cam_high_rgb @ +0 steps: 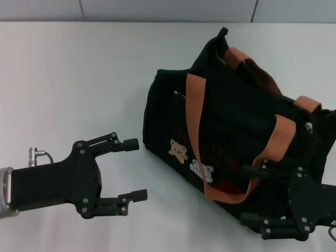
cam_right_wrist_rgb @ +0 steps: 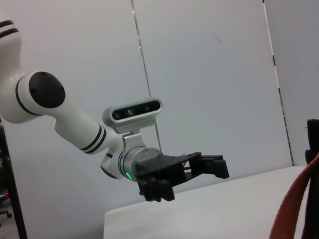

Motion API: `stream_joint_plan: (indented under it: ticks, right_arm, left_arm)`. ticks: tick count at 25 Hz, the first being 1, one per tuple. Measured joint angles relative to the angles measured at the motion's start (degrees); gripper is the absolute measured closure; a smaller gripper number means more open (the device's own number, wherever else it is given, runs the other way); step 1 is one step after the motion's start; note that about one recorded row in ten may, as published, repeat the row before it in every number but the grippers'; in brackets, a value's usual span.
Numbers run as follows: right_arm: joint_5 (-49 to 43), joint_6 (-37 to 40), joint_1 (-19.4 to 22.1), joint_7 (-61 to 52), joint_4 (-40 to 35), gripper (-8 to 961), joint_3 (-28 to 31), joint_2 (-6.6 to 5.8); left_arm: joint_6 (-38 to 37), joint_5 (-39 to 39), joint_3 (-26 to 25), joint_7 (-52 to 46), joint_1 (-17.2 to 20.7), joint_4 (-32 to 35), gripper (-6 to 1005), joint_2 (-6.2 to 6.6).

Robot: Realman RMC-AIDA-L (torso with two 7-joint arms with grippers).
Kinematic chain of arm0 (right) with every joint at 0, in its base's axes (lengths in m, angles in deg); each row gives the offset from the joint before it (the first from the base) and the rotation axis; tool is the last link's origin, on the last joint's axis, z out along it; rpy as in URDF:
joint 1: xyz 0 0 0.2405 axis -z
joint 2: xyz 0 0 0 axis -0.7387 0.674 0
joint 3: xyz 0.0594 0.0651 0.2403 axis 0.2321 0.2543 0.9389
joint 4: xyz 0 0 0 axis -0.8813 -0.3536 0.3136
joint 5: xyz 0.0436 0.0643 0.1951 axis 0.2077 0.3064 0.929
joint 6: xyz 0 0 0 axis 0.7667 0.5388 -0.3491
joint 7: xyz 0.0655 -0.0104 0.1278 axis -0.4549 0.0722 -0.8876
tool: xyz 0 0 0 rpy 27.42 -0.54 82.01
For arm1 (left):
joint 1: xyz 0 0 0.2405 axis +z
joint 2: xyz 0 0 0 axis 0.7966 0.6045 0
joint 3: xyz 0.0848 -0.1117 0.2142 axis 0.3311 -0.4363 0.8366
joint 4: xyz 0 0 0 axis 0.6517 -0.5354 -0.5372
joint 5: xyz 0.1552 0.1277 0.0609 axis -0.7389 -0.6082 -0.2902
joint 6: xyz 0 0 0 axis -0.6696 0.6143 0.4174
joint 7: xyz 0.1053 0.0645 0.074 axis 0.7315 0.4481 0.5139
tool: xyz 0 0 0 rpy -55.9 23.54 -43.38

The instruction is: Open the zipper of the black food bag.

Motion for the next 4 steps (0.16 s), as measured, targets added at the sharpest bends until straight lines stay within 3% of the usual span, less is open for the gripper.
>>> stream_joint_plan:
  ticks: [4]
  right_arm:
    - [0.0,0.3,0.1,0.3,0.0,113,0.1,0.07]
  left_arm:
    - [0.0,0.0,0.0,0.3,-0.1,0.0,172,0.01]
